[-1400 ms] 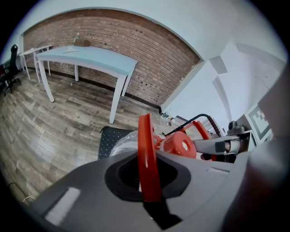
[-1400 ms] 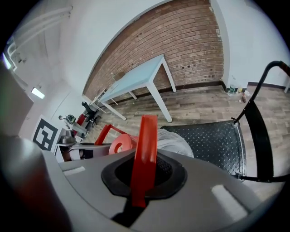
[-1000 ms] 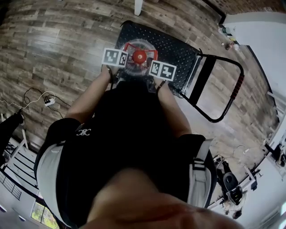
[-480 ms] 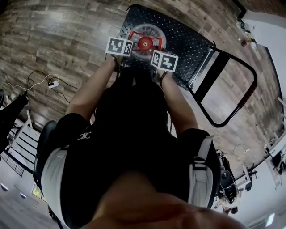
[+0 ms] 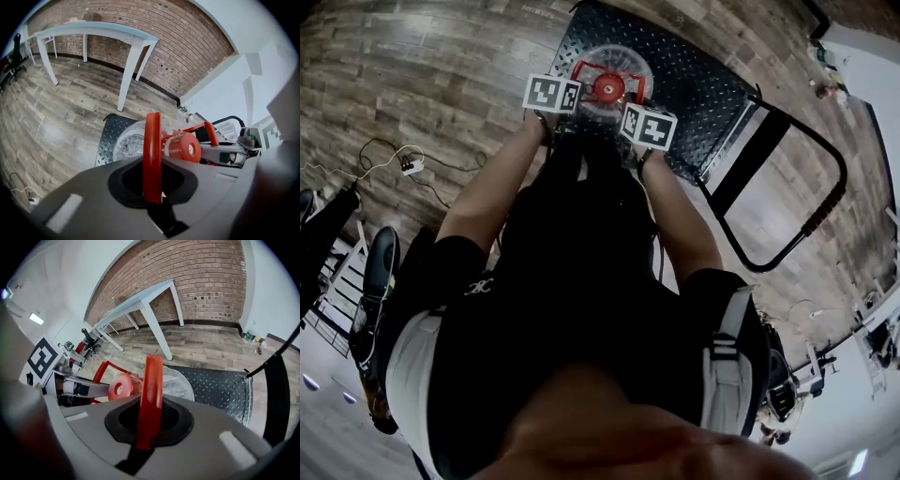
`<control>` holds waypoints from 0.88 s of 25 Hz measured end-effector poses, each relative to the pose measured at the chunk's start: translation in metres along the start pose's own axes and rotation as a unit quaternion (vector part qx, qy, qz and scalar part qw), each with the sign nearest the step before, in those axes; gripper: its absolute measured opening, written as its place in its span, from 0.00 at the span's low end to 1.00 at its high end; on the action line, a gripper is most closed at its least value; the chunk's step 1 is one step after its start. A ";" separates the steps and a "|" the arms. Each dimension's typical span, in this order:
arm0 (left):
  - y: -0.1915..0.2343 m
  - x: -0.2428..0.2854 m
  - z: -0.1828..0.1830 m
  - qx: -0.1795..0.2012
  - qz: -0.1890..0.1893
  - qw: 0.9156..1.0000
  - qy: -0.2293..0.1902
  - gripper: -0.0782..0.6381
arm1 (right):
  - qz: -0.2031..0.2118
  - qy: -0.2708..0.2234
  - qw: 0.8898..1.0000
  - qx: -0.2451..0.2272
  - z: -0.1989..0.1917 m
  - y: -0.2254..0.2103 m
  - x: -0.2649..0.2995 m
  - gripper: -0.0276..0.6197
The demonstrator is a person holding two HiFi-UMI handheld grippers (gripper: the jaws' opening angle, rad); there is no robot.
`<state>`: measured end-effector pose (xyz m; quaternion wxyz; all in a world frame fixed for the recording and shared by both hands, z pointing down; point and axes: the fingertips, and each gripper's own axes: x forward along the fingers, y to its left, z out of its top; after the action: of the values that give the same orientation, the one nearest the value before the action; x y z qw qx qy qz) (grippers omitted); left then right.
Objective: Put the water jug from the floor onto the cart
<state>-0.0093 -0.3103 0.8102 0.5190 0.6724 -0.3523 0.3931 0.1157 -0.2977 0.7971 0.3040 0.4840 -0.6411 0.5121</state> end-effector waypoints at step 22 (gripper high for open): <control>-0.011 -0.091 0.046 0.057 0.067 0.986 -0.141 0.36 | -0.052 -0.116 0.992 -0.027 0.053 0.012 -0.078 0.27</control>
<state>-0.0325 -0.3469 0.7168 0.3977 0.7244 -0.4432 0.3473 0.1376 -0.3235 0.7084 0.2668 0.5648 -0.6593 0.4186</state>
